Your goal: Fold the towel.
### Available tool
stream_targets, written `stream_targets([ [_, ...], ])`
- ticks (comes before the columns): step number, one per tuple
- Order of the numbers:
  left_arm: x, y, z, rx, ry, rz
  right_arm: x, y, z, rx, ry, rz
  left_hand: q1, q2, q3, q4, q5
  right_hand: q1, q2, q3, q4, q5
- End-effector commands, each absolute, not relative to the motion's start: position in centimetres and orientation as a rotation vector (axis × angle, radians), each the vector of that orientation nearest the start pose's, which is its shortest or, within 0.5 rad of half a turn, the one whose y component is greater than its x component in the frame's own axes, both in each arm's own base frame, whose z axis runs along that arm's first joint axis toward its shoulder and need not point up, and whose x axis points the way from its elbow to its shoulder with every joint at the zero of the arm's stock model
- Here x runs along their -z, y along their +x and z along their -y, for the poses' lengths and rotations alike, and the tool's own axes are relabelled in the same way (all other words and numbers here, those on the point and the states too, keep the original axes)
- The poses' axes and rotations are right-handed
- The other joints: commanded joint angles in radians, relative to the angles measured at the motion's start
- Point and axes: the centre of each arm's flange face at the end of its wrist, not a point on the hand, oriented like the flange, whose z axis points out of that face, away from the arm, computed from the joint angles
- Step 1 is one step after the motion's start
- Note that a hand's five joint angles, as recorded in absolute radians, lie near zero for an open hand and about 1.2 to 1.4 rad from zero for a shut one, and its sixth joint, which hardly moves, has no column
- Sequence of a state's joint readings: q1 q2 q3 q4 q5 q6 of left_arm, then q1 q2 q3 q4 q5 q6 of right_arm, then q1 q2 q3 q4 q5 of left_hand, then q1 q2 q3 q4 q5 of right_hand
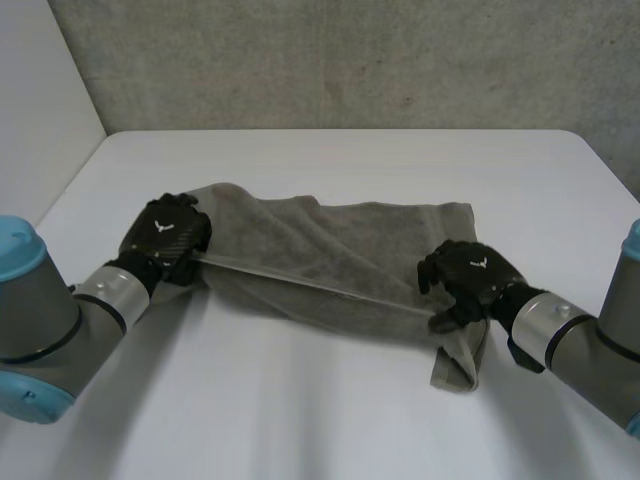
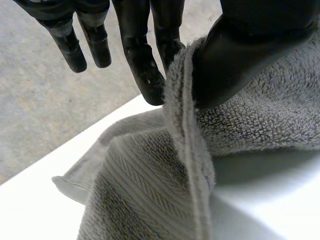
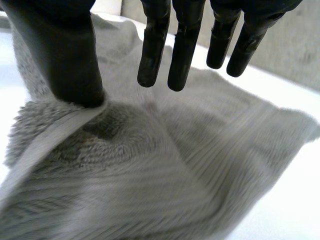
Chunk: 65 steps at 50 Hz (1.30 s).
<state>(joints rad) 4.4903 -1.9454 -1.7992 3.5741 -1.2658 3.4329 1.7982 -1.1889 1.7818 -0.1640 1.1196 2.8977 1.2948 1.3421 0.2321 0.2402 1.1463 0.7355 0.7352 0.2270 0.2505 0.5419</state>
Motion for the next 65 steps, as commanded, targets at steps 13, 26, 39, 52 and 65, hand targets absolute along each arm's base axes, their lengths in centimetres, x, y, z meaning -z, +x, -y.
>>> stream_targets([
  [13,-18.7,-21.1,31.1,2.276,0.727,-2.385,-12.2,22.8,23.9,1.346,-0.725,-2.33,0.101,0.054,-0.058,-0.066,0.075,-0.163,-0.163,-0.052,-0.076,-0.144],
  [26,-19.1,-21.5,30.7,2.289,0.723,-2.404,-12.1,23.0,21.4,1.323,-0.775,-2.317,0.101,0.054,-0.058,-0.066,0.075,-0.178,-0.178,-0.052,-0.076,-0.159],
  [39,-19.1,-21.3,30.8,2.287,0.71,-2.405,-12.7,23.4,23.0,1.482,-0.848,-2.219,0.101,0.054,-0.058,-0.066,0.075,0.661,0.661,-0.052,-0.076,0.68],
  [52,-20.8,-21.4,29.9,2.333,0.694,-2.406,-25.8,25.2,28.1,1.889,-1.057,-1.939,0.101,0.054,-0.058,-0.066,0.075,0.661,0.661,-0.052,-0.076,0.68],
  [65,-19.8,-21.0,29.9,2.29,0.684,-2.449,-16.0,22.3,28.5,1.689,-1.095,-2.331,0.101,0.054,-0.058,-0.066,0.075,-0.198,-0.198,-0.052,-0.076,-0.179],
])
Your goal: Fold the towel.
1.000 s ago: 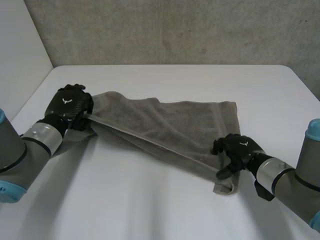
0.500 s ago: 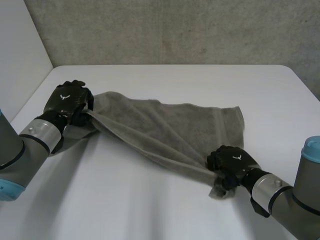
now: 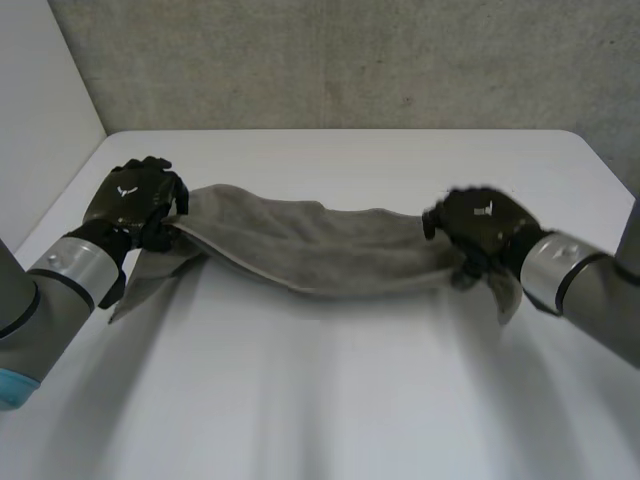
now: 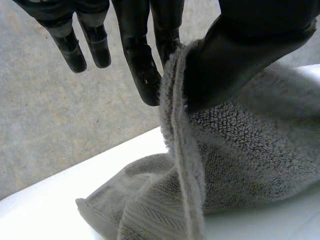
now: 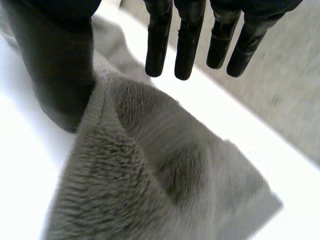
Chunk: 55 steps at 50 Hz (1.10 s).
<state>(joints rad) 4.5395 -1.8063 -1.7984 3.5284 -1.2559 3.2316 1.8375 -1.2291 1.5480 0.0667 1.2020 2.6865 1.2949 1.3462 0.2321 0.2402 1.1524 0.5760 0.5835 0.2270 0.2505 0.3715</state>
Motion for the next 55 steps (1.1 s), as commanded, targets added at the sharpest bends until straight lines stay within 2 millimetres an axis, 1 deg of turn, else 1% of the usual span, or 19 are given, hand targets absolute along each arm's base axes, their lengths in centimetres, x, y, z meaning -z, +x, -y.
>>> stream_targets([
  [1,-19.8,-21.0,29.9,2.29,0.684,-2.449,-16.0,22.3,28.5,1.689,-1.095,-2.331,0.101,0.05,-0.058,-0.066,0.069,-0.039,-0.046,-0.052,-0.076,-0.009],
  [8,-19.6,-21.4,29.5,2.284,0.698,-2.461,-15.5,21.4,28.1,1.712,-1.042,-2.377,0.101,0.05,-0.058,-0.066,0.069,0.008,0.0,-0.052,-0.076,0.038],
  [19,-19.1,-21.5,29.4,2.266,0.708,-2.478,-13.4,21.3,26.5,1.643,-1.035,-2.38,0.101,0.05,-0.058,-0.066,0.069,0.067,0.059,-0.052,-0.076,0.097],
  [25,-18.9,-21.5,29.4,2.257,0.711,-2.483,-13.4,21.3,26.4,1.631,-0.991,-2.381,0.101,0.05,-0.058,-0.066,0.069,0.123,0.115,-0.052,-0.076,0.153],
  [27,-18.9,-21.5,29.5,2.257,0.711,-2.483,-13.8,21.5,26.7,1.63,-0.944,-2.35,0.101,0.05,-0.058,-0.066,0.069,0.493,0.486,-0.052,-0.076,0.523],
  [28,-18.9,-21.5,29.5,2.257,0.711,-2.483,-13.8,21.5,26.7,1.63,-0.944,-2.35,0.101,0.05,-0.058,-0.066,0.069,0.495,0.488,-0.052,-0.076,0.525],
  [29,-18.7,-21.5,29.5,2.252,0.711,-2.489,-14.3,21.9,26.9,1.637,-0.941,-2.306,0.101,0.05,-0.058,-0.066,0.069,0.817,0.81,-0.052,-0.076,0.847],
  [31,-18.6,-21.5,29.6,2.249,0.71,-2.489,-15.0,21.9,27.6,1.66,-0.932,-2.265,0.101,0.05,-0.058,-0.066,0.069,0.82,0.813,-0.052,-0.076,0.85],
  [32,-18.5,-21.4,29.7,2.246,0.709,-2.489,-16.1,21.2,28.9,1.707,-0.897,-2.247,0.101,0.05,-0.058,-0.066,0.069,0.82,0.813,-0.052,-0.076,0.85],
  [33,-18.5,-21.4,29.7,2.246,0.709,-2.489,-16.1,21.2,28.9,1.708,-0.897,-2.247,0.101,0.05,-0.058,-0.066,0.069,0.82,0.813,-0.052,-0.076,0.85],
  [35,-18.1,-21.4,29.8,2.229,0.71,-2.498,-18.1,17.9,31.4,1.827,-0.8,-2.265,0.101,0.05,-0.058,-0.066,0.069,0.82,0.813,-0.052,-0.076,0.85],
  [36,-18.1,-21.4,29.8,2.228,0.71,-2.498,-18.1,17.8,31.4,1.827,-0.8,-2.265,0.101,0.05,-0.058,-0.066,0.069,0.82,0.813,-0.052,-0.076,0.85],
  [37,-17.8,-21.4,29.8,2.221,0.71,-2.506,-19.0,16.6,32.0,1.882,-0.777,-2.275,0.101,0.05,-0.058,-0.066,0.069,0.82,0.813,-0.052,-0.076,0.85],
  [38,-17.5,-21.4,29.9,2.213,0.71,-2.513,-19.4,16.6,31.9,1.892,-0.769,-2.269,-0.003,-0.054,-0.058,-0.066,-0.035,0.82,0.813,-0.052,-0.076,0.85],
  [39,-17.5,-21.4,29.9,2.213,0.71,-2.513,-19.4,16.6,31.9,1.893,-0.768,-2.269,-0.004,-0.055,-0.058,-0.066,-0.036,0.82,0.813,-0.052,-0.076,0.85],
  [40,-17.2,-21.4,29.9,2.198,0.715,-2.525,-19.3,16.9,31.6,1.882,-0.772,-2.263,-0.289,-0.34,-0.058,-0.066,-0.321,0.82,0.813,-0.052,-0.076,0.85],
  [41,-17.2,-21.4,29.9,2.198,0.715,-2.525,-19.2,17.0,31.4,1.874,-0.777,-2.265,-0.292,-0.343,-0.058,-0.066,-0.324,0.82,0.813,-0.052,-0.076,0.85],
  [46,-15.8,-21.6,29.9,2.131,0.779,-2.524,-18.4,17.3,30.7,1.827,-0.787,-2.268,-0.588,-0.639,-0.058,-0.066,-0.62,0.82,0.813,-0.052,-0.076,0.85],
  [55,-13.3,-21.5,29.9,1.996,0.912,-2.484,-18.2,17.3,30.6,1.819,-0.789,-2.272,-0.615,-0.666,-0.058,-0.066,-0.647,0.82,0.813,-0.052,-0.076,0.85],
])
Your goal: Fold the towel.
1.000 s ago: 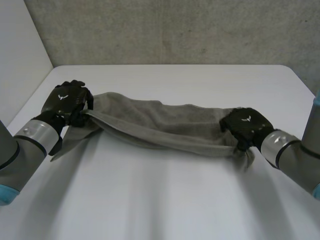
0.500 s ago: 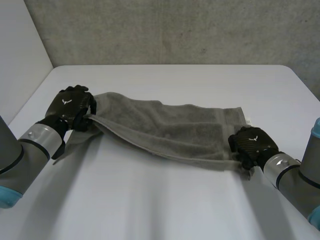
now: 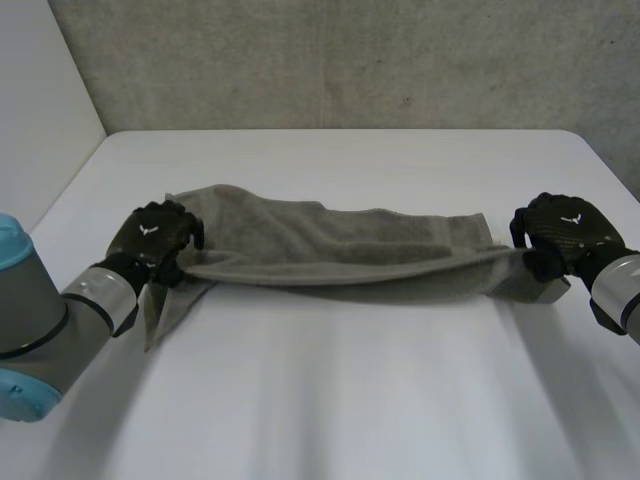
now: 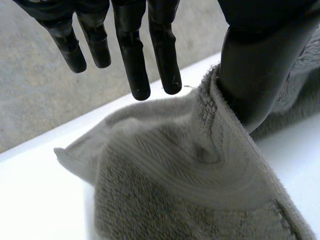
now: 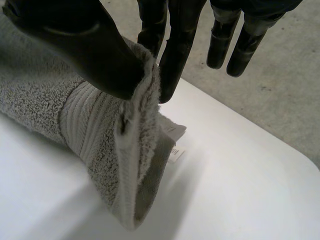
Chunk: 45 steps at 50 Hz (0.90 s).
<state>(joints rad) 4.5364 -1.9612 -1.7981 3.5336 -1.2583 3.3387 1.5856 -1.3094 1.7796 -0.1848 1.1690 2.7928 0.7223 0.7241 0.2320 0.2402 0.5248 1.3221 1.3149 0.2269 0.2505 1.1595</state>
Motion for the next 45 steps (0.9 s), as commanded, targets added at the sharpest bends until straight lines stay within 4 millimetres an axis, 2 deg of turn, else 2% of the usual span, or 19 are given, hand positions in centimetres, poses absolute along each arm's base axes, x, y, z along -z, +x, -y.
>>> stream_targets([
  [1,-13.0,-21.4,29.9,1.977,0.932,-2.473,-18.2,17.3,30.6,1.816,-0.787,-2.272,-0.042,-0.044,-0.057,-0.066,-0.019,0.074,0.081,-0.052,-0.076,0.062],
  [14,-13.4,-20.7,30.2,1.936,0.872,-2.401,-18.4,16.9,30.7,1.828,-0.774,-2.28,0.055,0.053,-0.057,-0.066,0.078,0.074,0.081,-0.052,-0.076,0.062],
  [16,-14.7,-20.5,30.3,1.96,0.89,-2.33,-19.1,16.9,30.5,1.852,-0.782,-2.273,0.67,0.668,-0.057,-0.066,0.693,0.074,0.081,-0.052,-0.076,0.062],
  [20,-17.0,-20.7,29.8,2.016,0.93,-2.248,-21.1,17.2,29.5,1.881,-0.797,-2.236,0.674,0.672,-0.057,-0.066,0.697,0.074,0.081,-0.052,-0.076,0.062],
  [21,-18.4,-20.7,29.3,2.046,0.943,-2.221,-22.2,17.4,28.8,1.882,-0.81,-2.216,0.674,0.672,-0.057,-0.066,0.697,0.074,0.081,-0.052,-0.076,0.062],
  [22,-18.4,-20.8,29.3,2.046,0.944,-2.221,-23.3,17.6,28.2,1.879,-0.827,-2.192,0.674,0.672,-0.057,-0.066,0.697,0.074,0.081,-0.052,-0.076,0.062],
  [23,-20.3,-20.8,28.6,2.09,0.951,-2.193,-23.3,17.6,28.2,1.879,-0.827,-2.192,0.674,0.672,-0.057,-0.066,0.697,0.074,0.081,-0.052,-0.076,0.062],
  [24,-22.0,-21.0,27.6,2.13,0.979,-2.179,-24.7,17.8,27.5,1.893,-0.848,-2.154,0.674,0.672,-0.057,-0.066,0.697,0.074,0.081,-0.052,-0.076,0.062],
  [25,-22.0,-21.0,27.6,2.13,0.979,-2.179,-24.7,17.8,27.5,1.893,-0.848,-2.154,0.674,0.672,-0.057,-0.066,0.697,0.074,0.081,-0.052,-0.076,0.062],
  [27,-24.5,-21.0,26.5,2.212,1.015,-2.151,-27.4,18.1,26.6,1.926,-0.889,-2.089,0.674,0.672,-0.057,-0.066,0.697,0.074,0.081,-0.052,-0.076,0.062],
  [31,-25.2,-21.4,26.3,2.253,1.057,-2.174,-28.0,18.3,26.6,1.884,-0.92,-2.08,0.674,0.672,-0.057,-0.066,0.697,0.074,0.081,-0.052,-0.076,0.062],
  [33,-25.1,-21.6,26.7,2.256,1.064,-2.179,-27.4,18.4,27.2,1.846,-0.948,-2.1,0.674,0.672,-0.057,-0.066,0.697,0.074,0.081,-0.052,-0.076,0.062],
  [36,-23.2,-21.8,28.6,2.191,1.071,-2.251,-25.6,19.7,28.4,1.763,-1.074,-2.124,0.674,0.672,-0.057,-0.066,0.697,0.074,0.081,-0.052,-0.076,0.062],
  [38,-21.6,-22.3,31.0,2.151,1.074,-2.301,-23.9,21.0,29.7,1.683,-1.22,-2.135,0.674,0.672,-0.057,-0.066,0.697,0.074,0.081,-0.052,-0.076,0.062],
  [39,-21.6,-22.3,31.0,2.151,1.074,-2.301,-23.9,21.0,29.7,1.683,-1.22,-2.135,0.674,0.672,-0.057,-0.066,0.697,0.074,0.081,-0.052,-0.076,0.062],
  [41,-20.9,-22.5,32.3,2.138,1.065,-2.308,-22.6,21.6,32.1,1.685,-1.328,-2.167,0.674,0.672,-0.057,-0.066,0.697,0.074,0.081,-0.052,-0.076,0.062],
  [43,-20.5,-22.8,35.5,2.152,1.019,-2.269,-22.4,22.2,33.2,1.718,-1.376,-2.162,0.674,0.672,-0.057,-0.066,0.697,0.074,0.081,-0.052,-0.076,0.062],
  [44,-20.5,-22.8,35.5,2.152,1.019,-2.268,-22.4,22.2,33.2,1.719,-1.377,-2.162,0.674,0.672,-0.057,-0.066,0.697,0.074,0.081,-0.052,-0.076,0.062],
  [45,-20.7,-22.9,37.3,2.17,0.985,-2.229,-22.9,23.0,34.3,1.78,-1.409,-2.135,0.674,0.672,-0.057,-0.066,0.697,0.074,0.081,-0.052,-0.076,0.062],
])
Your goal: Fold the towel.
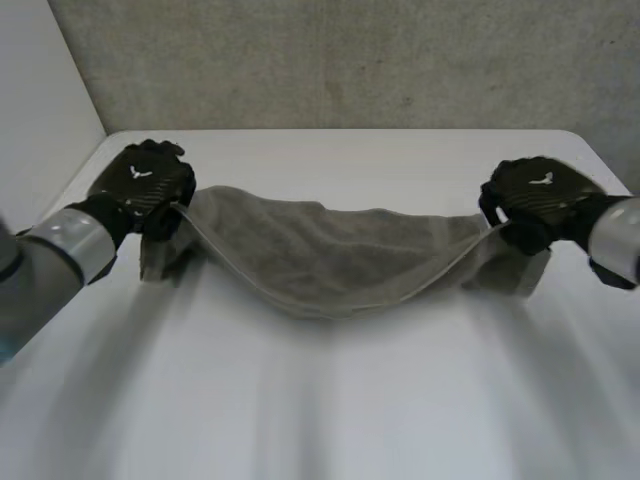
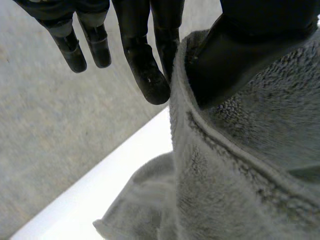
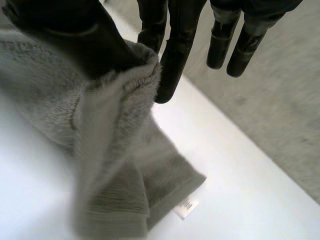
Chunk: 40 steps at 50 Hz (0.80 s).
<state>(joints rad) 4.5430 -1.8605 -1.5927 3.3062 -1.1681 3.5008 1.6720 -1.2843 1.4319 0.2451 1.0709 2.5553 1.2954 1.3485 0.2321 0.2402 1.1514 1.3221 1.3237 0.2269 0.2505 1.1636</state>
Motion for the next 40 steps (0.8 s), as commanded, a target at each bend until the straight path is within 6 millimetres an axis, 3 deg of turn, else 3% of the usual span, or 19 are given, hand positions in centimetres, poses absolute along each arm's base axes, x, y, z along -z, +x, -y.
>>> stream_targets([
  [1,-21.3,-23.1,38.9,2.198,0.954,-2.179,-24.0,23.8,35.4,1.877,-1.417,-2.089,0.101,0.048,-0.058,-0.066,0.07,0.074,0.073,-0.052,-0.076,0.058],
  [2,-21.3,-23.1,38.9,2.198,0.954,-2.179,-24.0,23.8,35.4,1.878,-1.417,-2.088,0.101,0.048,-0.058,-0.066,0.07,0.074,0.073,-0.052,-0.076,0.058],
  [4,-22.9,-23.3,40.6,2.256,0.906,-2.094,-28.1,25.5,37.7,2.185,-1.398,-1.894,0.101,0.048,-0.058,-0.066,0.07,0.074,0.073,-0.052,-0.076,0.058],
  [5,-24.9,-23.2,42.1,2.318,0.847,-2.005,-28.2,25.6,37.7,2.187,-1.398,-1.893,0.101,0.048,-0.058,-0.066,0.07,0.074,0.073,-0.052,-0.076,0.058],
  [6,-27.6,-23.5,43.1,2.404,0.803,-1.893,-31.2,26.3,38.4,2.376,-1.359,-1.743,0.101,0.048,-0.058,-0.066,0.07,0.074,0.073,-0.052,-0.076,0.058],
  [7,-27.6,-23.5,43.1,2.405,0.802,-1.892,-31.2,26.3,38.4,2.378,-1.358,-1.741,0.101,0.048,-0.058,-0.066,0.07,0.074,0.073,-0.052,-0.076,0.058],
  [9,-33.7,-24.1,43.5,2.596,0.699,-1.681,-38.2,26.6,38.7,2.713,-1.11,-1.436,0.101,0.048,-0.058,-0.066,0.07,0.074,0.073,-0.052,-0.076,0.058],
  [10,-33.8,-24.1,43.5,2.597,0.698,-1.68,-38.3,26.6,38.7,2.714,-1.108,-1.434,0.101,0.048,-0.058,-0.066,0.07,0.074,0.073,-0.052,-0.076,0.058],
  [12,-39.0,-24.4,41.7,2.807,0.59,-1.598,-43.2,25.9,37.5,2.803,-0.824,-1.216,0.101,0.048,-0.058,-0.066,0.07,0.074,0.073,-0.052,-0.076,0.058],
  [15,-40.5,-24.0,40.9,2.889,0.544,-1.593,-43.9,25.7,37.1,2.765,-0.756,-1.179,0.101,0.048,-0.058,-0.066,0.07,0.074,0.073,-0.052,-0.076,0.058],
  [18,-40.5,-23.9,40.4,2.975,0.499,-1.666,-42.0,25.7,37.2,2.65,-0.738,-1.255,0.101,0.048,-0.058,-0.066,0.07,0.074,0.073,-0.052,-0.076,0.058],
  [20,-37.9,-24.2,40.6,2.949,0.548,-1.759,-38.4,25.9,37.4,2.542,-0.796,-1.383,0.101,0.048,-0.058,-0.066,0.07,0.074,0.073,-0.052,-0.076,0.058],
  [23,-36.2,-24.4,40.7,2.917,0.581,-1.816,-36.5,26.0,37.3,2.483,-0.82,-1.444,0.101,0.048,-0.058,-0.066,0.07,0.074,0.073,-0.052,-0.076,0.058],
  [25,-32.4,-24.3,40.8,2.825,0.625,-1.944,-32.7,26.1,37.0,2.371,-0.867,-1.557,0.101,0.048,-0.058,-0.066,0.07,0.074,0.073,-0.052,-0.076,0.058],
  [29,-28.5,-23.6,40.7,2.709,0.644,-2.042,-29.1,26.1,36.2,2.261,-0.921,-1.656,0.101,0.048,-0.058,-0.066,0.07,0.074,0.073,-0.052,-0.076,0.058],
  [31,-26.8,-23.5,40.5,2.656,0.659,-2.085,-25.3,25.9,35.1,2.138,-0.973,-1.754,0.101,0.048,-0.058,-0.066,0.07,0.074,0.073,-0.052,-0.076,0.058],
  [33,-23.0,-23.3,39.5,2.535,0.722,-2.142,-23.5,25.8,34.5,2.078,-0.991,-1.803,0.101,0.048,-0.058,-0.066,0.07,0.074,0.073,-0.052,-0.076,0.058],
  [36,-20.0,-23.1,38.3,2.426,0.799,-2.165,-20.2,24.4,33.8,1.976,-0.996,-1.929,0.101,0.048,-0.058,-0.066,0.07,0.074,0.073,-0.052,-0.076,0.058],
  [40,-18.3,-22.9,37.2,2.341,0.869,-2.164,-18.0,22.8,33.2,1.905,-0.991,-2.033,0.101,0.048,-0.058,-0.066,0.07,0.074,0.073,-0.052,-0.076,0.058],
])
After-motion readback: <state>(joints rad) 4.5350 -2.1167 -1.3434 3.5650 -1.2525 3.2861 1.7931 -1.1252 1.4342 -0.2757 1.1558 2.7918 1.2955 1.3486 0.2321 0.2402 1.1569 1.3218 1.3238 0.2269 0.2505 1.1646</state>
